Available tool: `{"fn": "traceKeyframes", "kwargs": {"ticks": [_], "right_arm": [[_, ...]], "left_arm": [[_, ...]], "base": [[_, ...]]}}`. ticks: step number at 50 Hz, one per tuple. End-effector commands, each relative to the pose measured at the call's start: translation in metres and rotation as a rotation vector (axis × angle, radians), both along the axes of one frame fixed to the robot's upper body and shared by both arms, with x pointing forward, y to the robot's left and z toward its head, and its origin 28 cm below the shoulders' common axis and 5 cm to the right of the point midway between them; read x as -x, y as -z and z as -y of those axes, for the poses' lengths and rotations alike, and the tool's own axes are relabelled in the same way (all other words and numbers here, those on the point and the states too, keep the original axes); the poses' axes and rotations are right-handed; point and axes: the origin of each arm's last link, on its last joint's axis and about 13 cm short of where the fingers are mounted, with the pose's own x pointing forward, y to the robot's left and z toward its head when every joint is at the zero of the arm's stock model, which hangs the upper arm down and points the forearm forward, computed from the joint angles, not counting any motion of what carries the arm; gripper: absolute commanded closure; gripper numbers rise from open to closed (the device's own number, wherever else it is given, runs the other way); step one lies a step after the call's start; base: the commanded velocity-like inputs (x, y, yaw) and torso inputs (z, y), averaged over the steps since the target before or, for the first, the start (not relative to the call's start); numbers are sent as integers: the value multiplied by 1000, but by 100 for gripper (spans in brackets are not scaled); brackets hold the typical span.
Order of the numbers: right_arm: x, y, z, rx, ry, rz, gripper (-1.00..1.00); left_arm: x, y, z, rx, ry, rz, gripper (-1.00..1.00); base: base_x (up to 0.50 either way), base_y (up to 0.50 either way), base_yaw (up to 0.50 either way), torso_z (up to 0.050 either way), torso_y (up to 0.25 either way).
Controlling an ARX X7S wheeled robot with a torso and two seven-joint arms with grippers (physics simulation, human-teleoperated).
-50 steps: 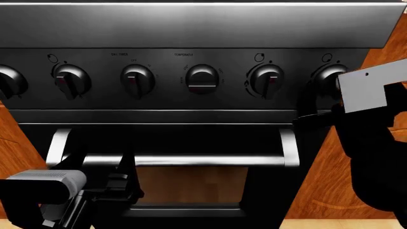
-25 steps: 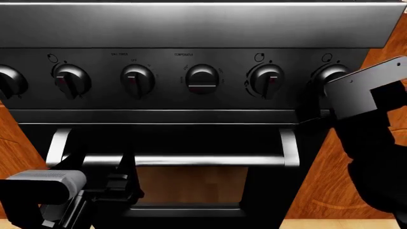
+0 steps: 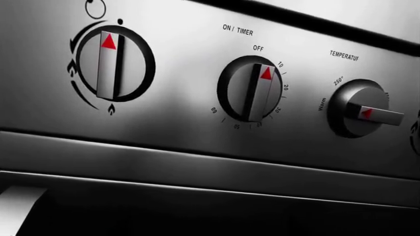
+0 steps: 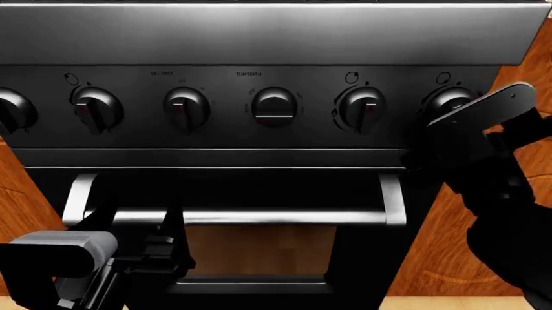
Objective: Frozen meat rests on a plate on the counter. Retrieve the meat and place it in a pot on a burner. Then turn the burner on.
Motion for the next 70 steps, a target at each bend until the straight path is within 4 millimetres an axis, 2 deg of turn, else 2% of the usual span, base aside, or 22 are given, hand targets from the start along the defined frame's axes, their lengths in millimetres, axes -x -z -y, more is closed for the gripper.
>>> {"fn": "traceKeyframes", "kwargs": {"ticks": [1,9,21,22,44,70], "right_arm": [[-6,-25,-6,82,-67,131,100],[-9,-25,-6,143,-68,146,100],[-9,-24,-8,114,-72,115,100],[-8,-24,-8,99,-74,107,-100],[-5,-22,-8,43,-88,48,-100],[52,-44,-9,29,-79,96,-100]], "left_arm": [[0,0,0,1,0,-2,-100],[-1,1,0,2,0,-3,-100],[-1,1,-1,4,-2,0,-100],[-1,1,-1,3,-2,1,-100],[-1,-2,1,-5,2,9,-100],[11,-10,2,-6,20,46,-100]], "base": [[0,0,10,0,0],[7,5,10,1,0],[12,4,12,1,-1],[12,0,13,0,-10],[7,2,8,0,0],[0,0,0,0,0]]}}
